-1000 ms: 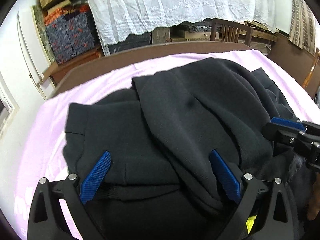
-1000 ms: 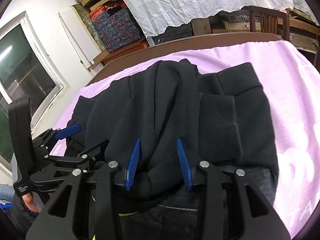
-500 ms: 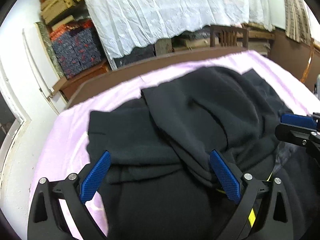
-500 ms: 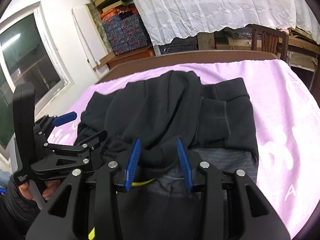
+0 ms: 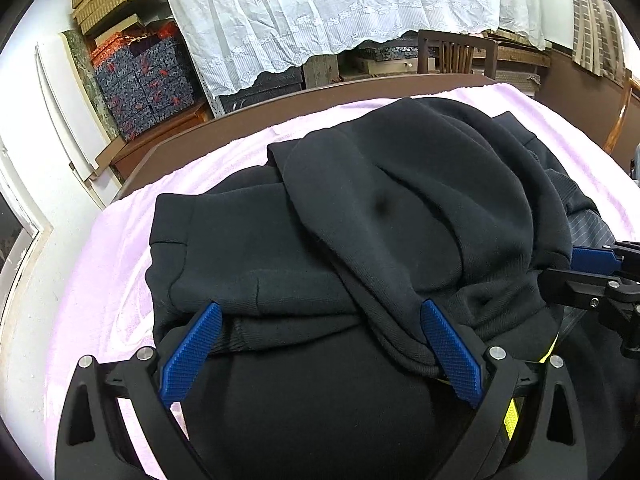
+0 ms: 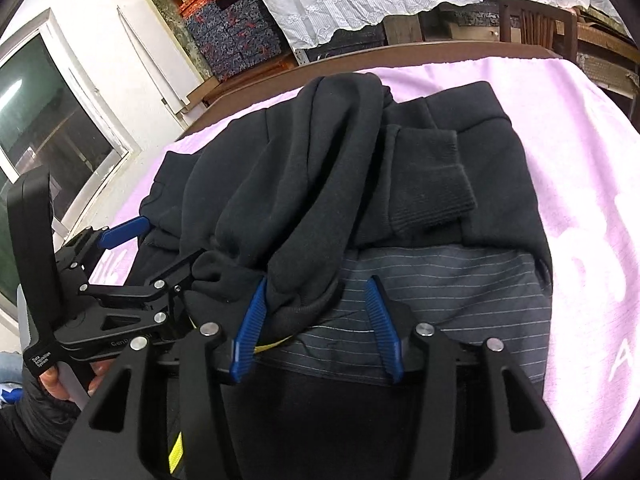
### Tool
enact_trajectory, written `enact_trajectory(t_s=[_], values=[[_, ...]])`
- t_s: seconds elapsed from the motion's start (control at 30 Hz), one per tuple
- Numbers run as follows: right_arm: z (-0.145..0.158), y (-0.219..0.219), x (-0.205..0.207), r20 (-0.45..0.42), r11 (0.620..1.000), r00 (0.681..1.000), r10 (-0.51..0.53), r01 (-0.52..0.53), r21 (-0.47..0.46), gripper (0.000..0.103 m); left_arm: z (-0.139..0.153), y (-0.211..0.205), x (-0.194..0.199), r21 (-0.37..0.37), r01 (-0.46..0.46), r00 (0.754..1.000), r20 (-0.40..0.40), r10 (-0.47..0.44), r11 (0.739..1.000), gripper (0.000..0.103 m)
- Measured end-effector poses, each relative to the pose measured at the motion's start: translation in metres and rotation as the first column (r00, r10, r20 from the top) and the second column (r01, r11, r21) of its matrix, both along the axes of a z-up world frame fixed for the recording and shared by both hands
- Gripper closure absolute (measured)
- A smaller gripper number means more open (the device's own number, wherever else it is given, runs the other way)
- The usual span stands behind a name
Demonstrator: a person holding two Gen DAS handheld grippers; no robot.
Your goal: Fold large clothes
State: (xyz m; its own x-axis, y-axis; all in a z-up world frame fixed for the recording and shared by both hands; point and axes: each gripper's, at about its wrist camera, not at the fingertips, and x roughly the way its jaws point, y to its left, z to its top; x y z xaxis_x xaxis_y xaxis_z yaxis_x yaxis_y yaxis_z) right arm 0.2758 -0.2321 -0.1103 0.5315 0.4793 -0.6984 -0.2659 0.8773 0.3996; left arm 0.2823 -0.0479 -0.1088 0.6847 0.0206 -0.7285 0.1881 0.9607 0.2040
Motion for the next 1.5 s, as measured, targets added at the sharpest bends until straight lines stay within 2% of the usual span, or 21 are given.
enact_trajectory(t_s=[0.2, 0.47, 0.83, 0.93, 1.03, 1.17, 1.3, 1.5], values=[[-0.002, -0.003, 0.003, -0.005, 1.000, 1.000, 0.005, -0.005, 0.018, 0.051, 0.000, -0.001, 0.000, 0.003, 0.000, 1.000, 0.001, 0.000, 1.000, 0.003], [-0.002, 0.001, 0.003, 0.005, 0.999, 0.999, 0.032, -0.032, 0.018, 0.041, 0.001, 0.001, 0.001, -0.014, 0.000, 1.000, -0.010, 0.000, 1.000, 0.003], [-0.001, 0.006, 0.002, 0.015, 0.999, 0.998, 0.054, -0.054, 0.002, 0.033, 0.001, 0.004, 0.002, -0.044, -0.003, 1.000, -0.023, 0.002, 0.999, 0.003], [0.000, 0.008, 0.001, 0.016, 0.998, 0.998, 0.060, -0.060, -0.006, 0.031, 0.005, 0.004, -0.004, -0.031, -0.016, 1.000, -0.002, 0.016, 0.999, 0.003], [0.003, 0.003, -0.008, 0.025, 0.999, 1.000, 0.017, -0.016, -0.039, 0.026, 0.011, 0.000, -0.023, 0.027, -0.028, 0.998, 0.051, 0.026, 0.999, 0.003], [0.010, -0.011, -0.023, 0.057, 1.000, 0.998, -0.019, 0.020, -0.022, 0.026, 0.017, -0.004, -0.055, 0.079, -0.012, 0.995, 0.102, 0.004, 0.997, 0.003], [0.022, -0.037, -0.037, 0.082, 0.995, 0.993, -0.088, 0.083, 0.058, 0.026, 0.025, 0.000, -0.074, 0.068, -0.006, 0.992, 0.129, -0.003, 0.998, 0.003], [0.021, -0.069, -0.064, 0.067, 0.977, 0.984, -0.166, 0.155, 0.150, 0.026, 0.027, 0.005, -0.090, 0.043, -0.013, 0.993, 0.121, 0.007, 0.999, 0.003]])
